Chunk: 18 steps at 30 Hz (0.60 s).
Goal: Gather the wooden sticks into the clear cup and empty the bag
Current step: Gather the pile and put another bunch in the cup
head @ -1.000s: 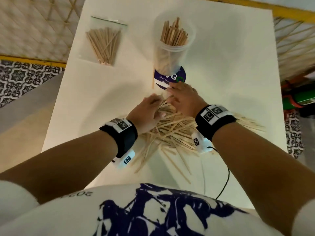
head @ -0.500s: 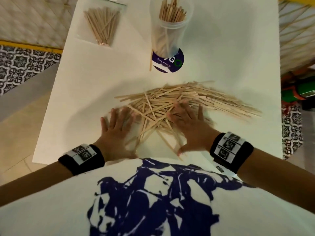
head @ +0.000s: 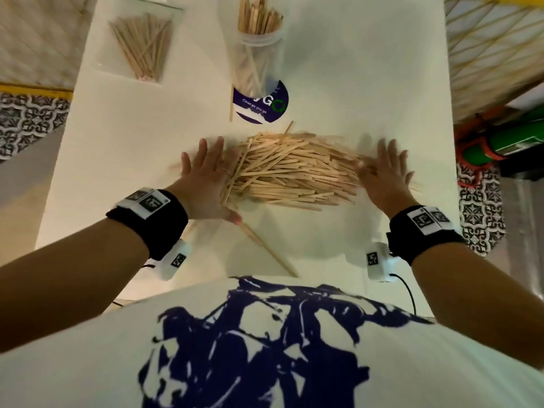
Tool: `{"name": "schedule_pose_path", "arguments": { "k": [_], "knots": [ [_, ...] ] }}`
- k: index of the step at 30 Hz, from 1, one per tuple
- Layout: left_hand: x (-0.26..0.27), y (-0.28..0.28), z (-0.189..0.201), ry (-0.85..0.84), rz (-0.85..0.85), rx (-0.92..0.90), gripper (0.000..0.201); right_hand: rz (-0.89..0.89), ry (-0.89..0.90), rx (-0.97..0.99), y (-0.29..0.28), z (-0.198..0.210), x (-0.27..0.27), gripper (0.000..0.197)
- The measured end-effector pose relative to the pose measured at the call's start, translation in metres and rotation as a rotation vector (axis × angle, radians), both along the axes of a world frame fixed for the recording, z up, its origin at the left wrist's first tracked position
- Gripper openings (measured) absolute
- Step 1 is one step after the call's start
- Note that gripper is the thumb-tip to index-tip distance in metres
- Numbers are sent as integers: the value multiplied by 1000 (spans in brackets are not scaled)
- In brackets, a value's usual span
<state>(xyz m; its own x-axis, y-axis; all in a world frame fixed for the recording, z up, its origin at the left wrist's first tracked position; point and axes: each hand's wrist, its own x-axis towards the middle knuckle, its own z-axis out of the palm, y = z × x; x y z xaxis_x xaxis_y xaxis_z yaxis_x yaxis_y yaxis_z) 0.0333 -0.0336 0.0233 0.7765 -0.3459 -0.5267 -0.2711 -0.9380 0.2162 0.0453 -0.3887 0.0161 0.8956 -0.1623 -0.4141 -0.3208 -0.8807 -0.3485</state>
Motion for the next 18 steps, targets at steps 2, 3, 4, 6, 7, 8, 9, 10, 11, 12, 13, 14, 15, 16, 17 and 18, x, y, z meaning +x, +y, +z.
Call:
{"name": "schedule_pose_path", "arguments": {
  "k": [2,3,4,6,7,8,9,10,11,12,13,14,15,16,17,18],
  "knots": [
    [-6,-13,3,-16,-182,37,147,-28,52,10,0,-5,-4,85],
    [-13,-20,2,-38,-274,37,147,23,50,12,7,-7,-6,83],
    [-22,-27,-2,-59,-348,15,146,77,39,23,16,-9,-8,83],
    [-41,-40,-10,-91,-416,-38,143,159,15,47,37,-11,-12,92],
    [-47,-46,-15,-105,-394,-50,139,193,16,50,47,-12,-14,98],
    [-49,-52,-17,-116,-329,-64,134,225,27,48,55,-13,-16,103],
    [-46,-57,-18,-124,-237,-75,129,252,41,52,62,-12,-18,105],
    [-41,-62,-16,-141,-133,-82,124,272,47,62,67,-11,-19,107],
    [-34,-65,-16,-160,-41,-81,121,287,47,78,71,-8,-18,107],
    [-25,-67,-14,-178,32,-76,119,298,40,87,73,-5,-15,108],
    [-16,-68,-12,-196,85,-70,119,313,25,83,74,-2,-10,110],
    [-7,-65,-10,-206,124,-63,121,338,4,66,74,2,-1,112],
    [2,-61,-8,-209,155,-56,123,369,-16,38,75,6,9,114],
    [12,-56,-6,-205,188,-51,125,410,-29,11,76,9,22,116],
    [22,-50,-6,-200,230,-53,126,460,-34,-8,79,13,36,117],
    [32,-45,-4,-193,286,-66,125,512,-34,-19,84,15,51,115]
  ]
}}
